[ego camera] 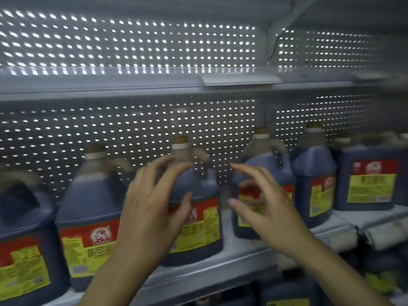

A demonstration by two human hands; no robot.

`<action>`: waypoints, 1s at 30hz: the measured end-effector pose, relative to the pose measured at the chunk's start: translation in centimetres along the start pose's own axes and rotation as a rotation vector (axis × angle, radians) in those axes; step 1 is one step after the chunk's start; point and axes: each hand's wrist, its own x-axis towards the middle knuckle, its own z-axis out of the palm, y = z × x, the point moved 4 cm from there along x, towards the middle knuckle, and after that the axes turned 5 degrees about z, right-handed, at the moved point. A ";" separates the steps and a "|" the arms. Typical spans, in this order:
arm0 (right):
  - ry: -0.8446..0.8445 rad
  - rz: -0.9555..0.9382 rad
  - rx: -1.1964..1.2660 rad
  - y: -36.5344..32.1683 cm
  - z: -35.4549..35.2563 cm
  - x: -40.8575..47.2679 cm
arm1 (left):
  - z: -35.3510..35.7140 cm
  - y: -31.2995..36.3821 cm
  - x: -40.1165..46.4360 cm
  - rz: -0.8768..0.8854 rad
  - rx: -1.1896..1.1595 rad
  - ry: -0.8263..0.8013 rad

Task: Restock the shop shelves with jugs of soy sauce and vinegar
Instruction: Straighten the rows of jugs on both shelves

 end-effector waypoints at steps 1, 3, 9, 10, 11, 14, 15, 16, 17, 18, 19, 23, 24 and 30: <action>0.097 -0.014 -0.066 0.7 -1.8 -0.2 | 0.4 1.2 0.4 0.044 -0.056 0.047; 0.235 0.008 -0.177 2.8 -5.2 -0.4 | 2.4 3.9 1.8 0.085 -0.190 0.017; 0.091 0.070 -0.306 7.6 -7.8 0.7 | 12.2 7.1 5.6 -0.050 -0.267 -0.361; 0.037 0.050 -0.267 8.0 -7.6 0.9 | 13.3 6.9 6.0 -0.096 -0.242 -0.390; -0.008 0.044 -0.232 8.3 -7.3 0.9 | 13.9 6.7 6.2 -0.136 -0.240 -0.400; -0.030 0.013 -0.214 8.8 -6.7 0.9 | 14.2 6.9 6.0 -0.190 -0.314 -0.352; -0.032 -0.002 -0.212 8.9 -6.6 0.8 | 14.1 7.1 5.6 -0.202 -0.330 -0.325; -0.037 -0.013 -0.198 9.0 -6.5 0.8 | 14.0 7.4 5.3 -0.213 -0.338 -0.294; -0.050 -0.024 -0.167 9.1 -6.4 1.0 | 13.8 7.8 4.9 -0.230 -0.324 -0.265; -0.067 -0.026 -0.127 9.3 -6.4 1.2 | 13.5 8.2 4.5 -0.237 -0.283 -0.242; -0.089 -0.024 -0.083 9.6 -6.4 1.5 | 13.3 8.8 4.2 -0.230 -0.222 -0.223; -0.198 -0.019 0.104 10.2 -5.8 2.7 | 12.3 10.0 3.9 -0.218 0.167 -0.209; -0.200 -0.017 0.122 10.1 -5.6 2.9 | 12.0 9.8 4.0 -0.212 0.273 -0.227; -0.100 -0.050 0.028 9.1 -4.8 1.9 | 10.7 8.4 3.6 -0.167 0.332 -0.314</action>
